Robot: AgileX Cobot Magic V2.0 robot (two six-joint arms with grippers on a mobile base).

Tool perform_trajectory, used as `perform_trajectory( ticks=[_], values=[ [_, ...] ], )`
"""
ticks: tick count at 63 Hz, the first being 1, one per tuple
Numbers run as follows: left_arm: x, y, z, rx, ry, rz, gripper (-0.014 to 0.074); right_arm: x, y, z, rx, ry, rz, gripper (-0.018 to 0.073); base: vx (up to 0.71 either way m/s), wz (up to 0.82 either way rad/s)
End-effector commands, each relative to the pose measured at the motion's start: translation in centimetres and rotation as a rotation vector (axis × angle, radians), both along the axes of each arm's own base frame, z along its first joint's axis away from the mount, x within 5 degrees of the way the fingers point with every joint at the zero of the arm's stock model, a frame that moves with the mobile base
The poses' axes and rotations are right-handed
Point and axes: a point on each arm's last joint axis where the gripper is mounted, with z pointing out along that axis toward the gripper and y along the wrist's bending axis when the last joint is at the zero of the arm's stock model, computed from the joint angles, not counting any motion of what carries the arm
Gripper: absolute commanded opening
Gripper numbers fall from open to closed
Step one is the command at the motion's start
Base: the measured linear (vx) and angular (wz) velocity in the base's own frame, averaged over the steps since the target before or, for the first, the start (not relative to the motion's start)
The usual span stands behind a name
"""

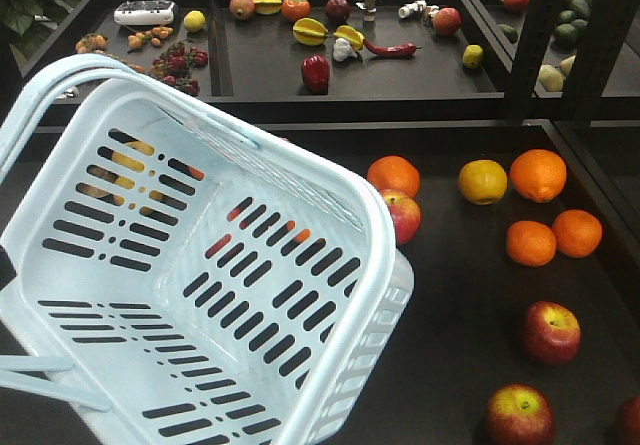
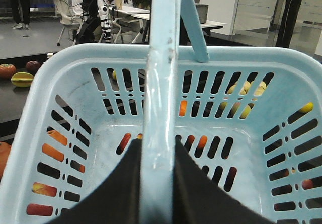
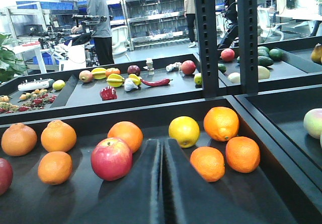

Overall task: Pick three apples into basket with both arms
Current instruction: 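Drive the base closer along the table holding the basket in the left gripper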

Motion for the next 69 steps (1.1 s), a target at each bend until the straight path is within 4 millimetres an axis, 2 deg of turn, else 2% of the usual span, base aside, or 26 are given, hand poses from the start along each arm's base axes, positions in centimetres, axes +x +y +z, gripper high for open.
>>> perform_trajectory(
  ticks=[1, 69],
  values=[
    [0.14, 0.36, 1.54, -0.093, -0.05, 0.045, -0.0006, -0.06, 0.06, 0.32, -0.011, -0.07, 0.004, -0.0005, -0.01, 0.03],
    [0.14, 0.36, 1.55, -0.094, -0.05, 0.045, -0.0006, -0.06, 0.06, 0.32, -0.011, -0.07, 0.004, -0.0005, 0.0, 0.0]
  ],
)
